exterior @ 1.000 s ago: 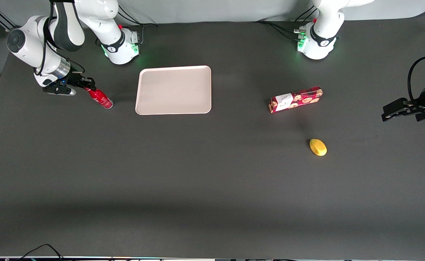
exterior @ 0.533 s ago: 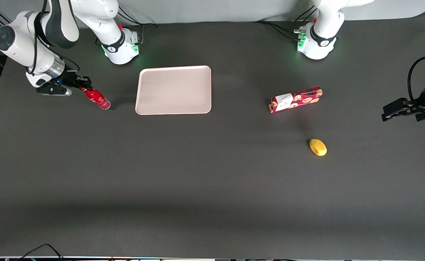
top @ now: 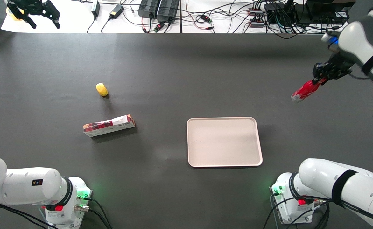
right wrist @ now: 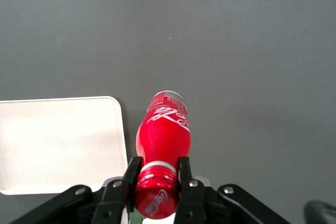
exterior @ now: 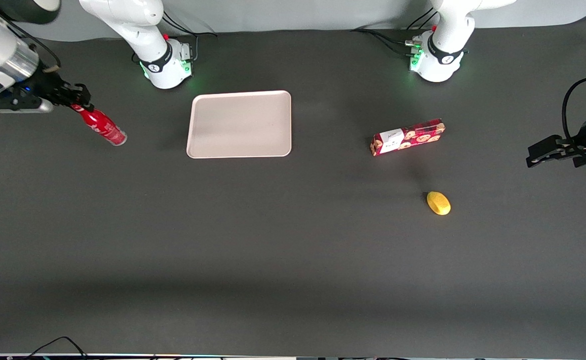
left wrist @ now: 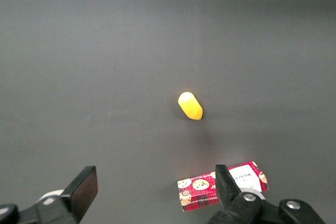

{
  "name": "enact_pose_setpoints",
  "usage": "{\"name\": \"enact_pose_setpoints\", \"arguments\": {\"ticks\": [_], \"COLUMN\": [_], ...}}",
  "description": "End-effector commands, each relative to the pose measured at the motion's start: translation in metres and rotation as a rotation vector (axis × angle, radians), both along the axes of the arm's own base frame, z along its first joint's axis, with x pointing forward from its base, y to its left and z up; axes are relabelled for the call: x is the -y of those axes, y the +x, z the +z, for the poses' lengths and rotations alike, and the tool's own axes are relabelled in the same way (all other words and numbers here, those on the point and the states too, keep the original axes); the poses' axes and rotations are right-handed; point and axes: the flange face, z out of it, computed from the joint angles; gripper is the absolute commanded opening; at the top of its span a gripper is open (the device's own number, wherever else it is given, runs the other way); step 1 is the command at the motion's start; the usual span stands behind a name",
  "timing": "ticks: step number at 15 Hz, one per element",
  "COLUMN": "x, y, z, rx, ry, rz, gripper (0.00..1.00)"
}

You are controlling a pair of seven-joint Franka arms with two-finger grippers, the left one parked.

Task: Place coke bottle on tray
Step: 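Carry the bottle with the right gripper onto the white tray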

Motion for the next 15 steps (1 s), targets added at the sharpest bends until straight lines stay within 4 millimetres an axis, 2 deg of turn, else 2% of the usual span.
{"name": "enact_pose_setpoints", "arguments": {"ticks": [1,4,7,11,13,15], "x": [-0.002,-0.03,-0.083,-0.167,-0.206,-0.218], "y": [0.024,0.033,0.045,0.058,0.049,0.038], "z": [0.037,0.026,0.01,-0.037,-0.071,-0.098], "rx": [-0.036,-0.054,-0.047,-0.062,-0.048,-0.045], "ry": [-0.036,-0.049,-0.037,-0.011,-0.008,0.008], "rz": [-0.02,-0.069,-0.152,-0.294,-0.311,-0.312], "gripper": [0.0,0.0,0.0,0.0,0.0,0.0]}}
